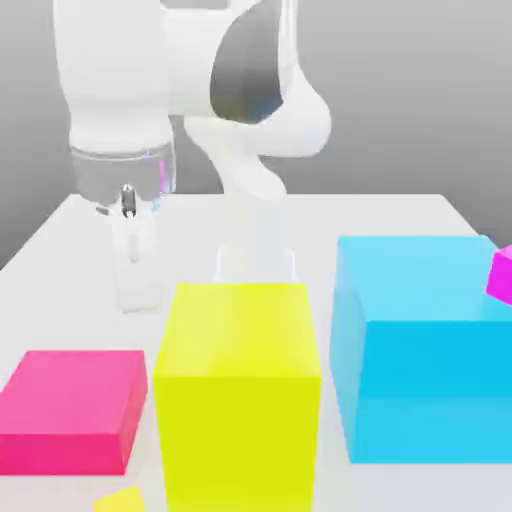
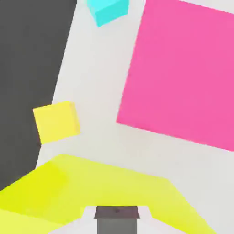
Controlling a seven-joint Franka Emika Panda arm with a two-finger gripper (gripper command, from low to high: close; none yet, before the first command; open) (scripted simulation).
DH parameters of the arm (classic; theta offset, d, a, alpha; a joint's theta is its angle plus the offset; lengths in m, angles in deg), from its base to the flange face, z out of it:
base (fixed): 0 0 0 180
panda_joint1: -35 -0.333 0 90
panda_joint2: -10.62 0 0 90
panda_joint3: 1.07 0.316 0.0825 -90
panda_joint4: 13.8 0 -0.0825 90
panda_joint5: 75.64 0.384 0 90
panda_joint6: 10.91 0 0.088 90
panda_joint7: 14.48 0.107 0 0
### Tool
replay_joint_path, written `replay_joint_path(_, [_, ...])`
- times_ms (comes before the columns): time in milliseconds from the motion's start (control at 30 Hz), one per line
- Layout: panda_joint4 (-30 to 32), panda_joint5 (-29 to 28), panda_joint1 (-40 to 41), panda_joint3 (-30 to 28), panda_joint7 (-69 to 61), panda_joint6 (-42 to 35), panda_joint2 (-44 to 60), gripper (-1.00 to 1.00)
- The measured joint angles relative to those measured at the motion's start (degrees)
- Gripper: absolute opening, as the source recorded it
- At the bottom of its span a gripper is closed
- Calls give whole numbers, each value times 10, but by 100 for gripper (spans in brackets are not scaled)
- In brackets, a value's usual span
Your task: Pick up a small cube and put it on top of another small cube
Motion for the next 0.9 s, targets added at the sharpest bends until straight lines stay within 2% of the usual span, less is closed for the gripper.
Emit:
replay_joint_path(233, [47, 2, 52, -23, 165, 102, 54, -100])
replay_joint_path(400, [55, -3, 57, -24, 192, 195, 138, -100])
replay_joint_path(433, [56, -3, 57, -23, 192, 214, 156, 100])
replay_joint_path(667, [56, -3, 56, -24, 193, 218, 160, 100])
replay_joint_path(833, [54, 2, 56, -23, 188, 134, 79, 100])
replay_joint_path(900, [37, 16, 55, -24, 146, 120, 79, 100])
